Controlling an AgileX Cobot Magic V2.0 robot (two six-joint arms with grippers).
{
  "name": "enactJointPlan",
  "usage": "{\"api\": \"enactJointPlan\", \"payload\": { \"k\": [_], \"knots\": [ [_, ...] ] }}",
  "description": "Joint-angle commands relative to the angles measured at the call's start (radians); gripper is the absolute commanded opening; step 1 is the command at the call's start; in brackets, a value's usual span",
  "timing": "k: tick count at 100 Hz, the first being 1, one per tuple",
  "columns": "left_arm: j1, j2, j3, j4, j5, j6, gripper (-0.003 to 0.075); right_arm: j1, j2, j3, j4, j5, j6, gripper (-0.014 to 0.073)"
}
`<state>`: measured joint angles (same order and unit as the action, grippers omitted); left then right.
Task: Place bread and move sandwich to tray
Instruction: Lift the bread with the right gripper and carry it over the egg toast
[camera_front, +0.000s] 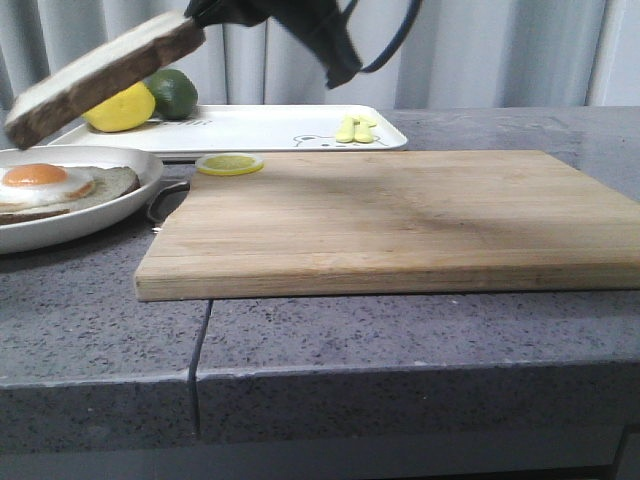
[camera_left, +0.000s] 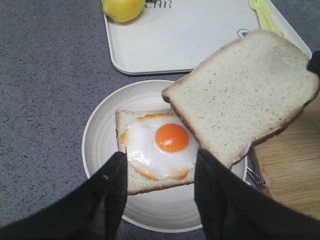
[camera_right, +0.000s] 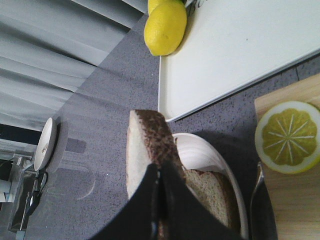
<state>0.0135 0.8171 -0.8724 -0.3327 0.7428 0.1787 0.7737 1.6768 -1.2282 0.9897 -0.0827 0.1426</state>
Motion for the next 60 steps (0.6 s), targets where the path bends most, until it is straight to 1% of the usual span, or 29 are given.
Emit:
{"api": "enactJointPlan", "payload": {
  "k": [1,20,35,60],
  "knots": [
    [0.001,0.0,-0.035,-0.027,-0.053,0.0,0.0295,0.025,-0.026,-0.04,0.021,-0.105,-0.009,-0.0062],
    [0.001,0.0,-0.035,-0.027,-0.051,0.0,0.0295,0.068,0.001,-0.041,0.033,-0.173,0.012,-0.0062],
    [0.001,0.0,-0.035,-0.027,-0.05,0.0,0.0295,0.079,0.016,-0.041,0.033,-0.186,0.055,-0.0062],
    [0.001,0.0,-0.035,-0.027,-0.048,0.0,0.0295,0.1,0.041,-0.041,0.032,-0.192,0.074,-0.0062]
  ]
}}
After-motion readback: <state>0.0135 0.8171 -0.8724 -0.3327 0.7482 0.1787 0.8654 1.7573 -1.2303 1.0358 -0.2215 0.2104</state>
